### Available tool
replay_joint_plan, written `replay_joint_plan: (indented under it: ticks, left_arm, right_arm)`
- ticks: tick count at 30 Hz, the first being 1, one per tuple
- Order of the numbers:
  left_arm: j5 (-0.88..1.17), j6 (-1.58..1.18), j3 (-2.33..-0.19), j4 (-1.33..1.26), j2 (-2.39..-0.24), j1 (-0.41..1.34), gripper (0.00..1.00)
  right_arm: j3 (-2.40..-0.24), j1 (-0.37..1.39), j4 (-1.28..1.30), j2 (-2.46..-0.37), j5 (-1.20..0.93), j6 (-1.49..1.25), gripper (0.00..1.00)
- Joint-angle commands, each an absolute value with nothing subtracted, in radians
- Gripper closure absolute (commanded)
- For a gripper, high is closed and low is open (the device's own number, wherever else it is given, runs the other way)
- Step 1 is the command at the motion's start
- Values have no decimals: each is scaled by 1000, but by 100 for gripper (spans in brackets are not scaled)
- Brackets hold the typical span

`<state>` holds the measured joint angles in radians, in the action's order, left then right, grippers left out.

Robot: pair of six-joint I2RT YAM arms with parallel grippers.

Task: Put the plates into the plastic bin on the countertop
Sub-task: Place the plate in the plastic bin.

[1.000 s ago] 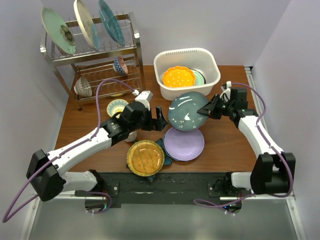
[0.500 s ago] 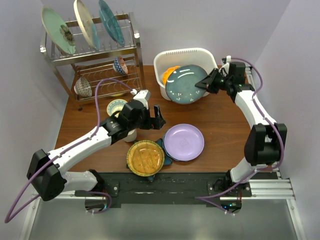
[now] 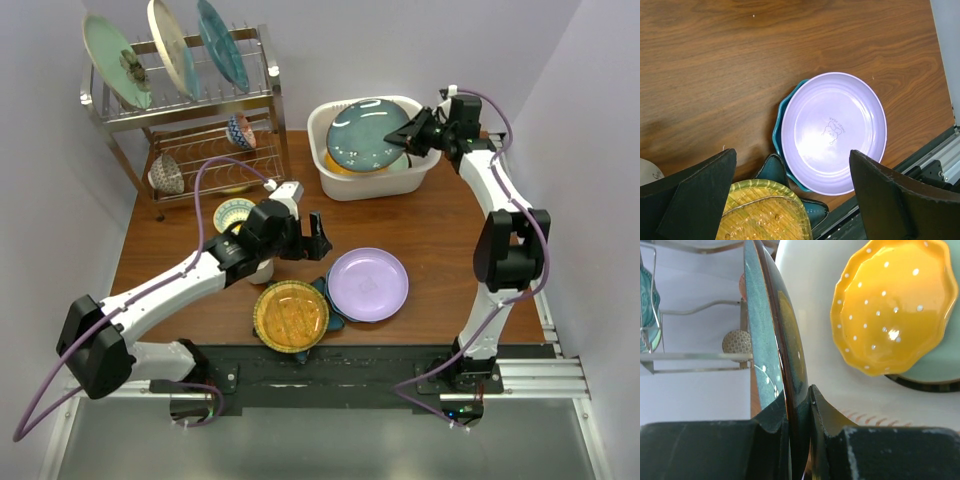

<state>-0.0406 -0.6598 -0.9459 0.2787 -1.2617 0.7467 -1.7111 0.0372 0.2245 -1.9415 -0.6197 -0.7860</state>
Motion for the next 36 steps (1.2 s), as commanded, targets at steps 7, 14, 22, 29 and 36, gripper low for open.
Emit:
replay_joint_plan:
  ticks: [7, 14, 22, 29, 36]
  left_arm:
    - [-20, -637, -948, 261, -1278, 739, 0]
    - [-5, -635, -931, 245, -1304, 738, 0]
    - [17, -630, -931, 245, -1312, 733, 0]
    - [15, -626, -923, 245, -1313, 729, 0]
    - [21, -630, -916, 244, -1316, 726, 0]
  right_arm:
    - [-1917, 38, 100, -2019, -643, -887, 100]
    - [-2075, 57, 193, -2149, -595, -845, 100]
    - [-2180, 72, 236, -2272, -571, -847, 100]
    - [-2210, 80, 264, -2327, -557, -839, 100]
    - [-2223, 81, 281, -2368, -555, -830, 100]
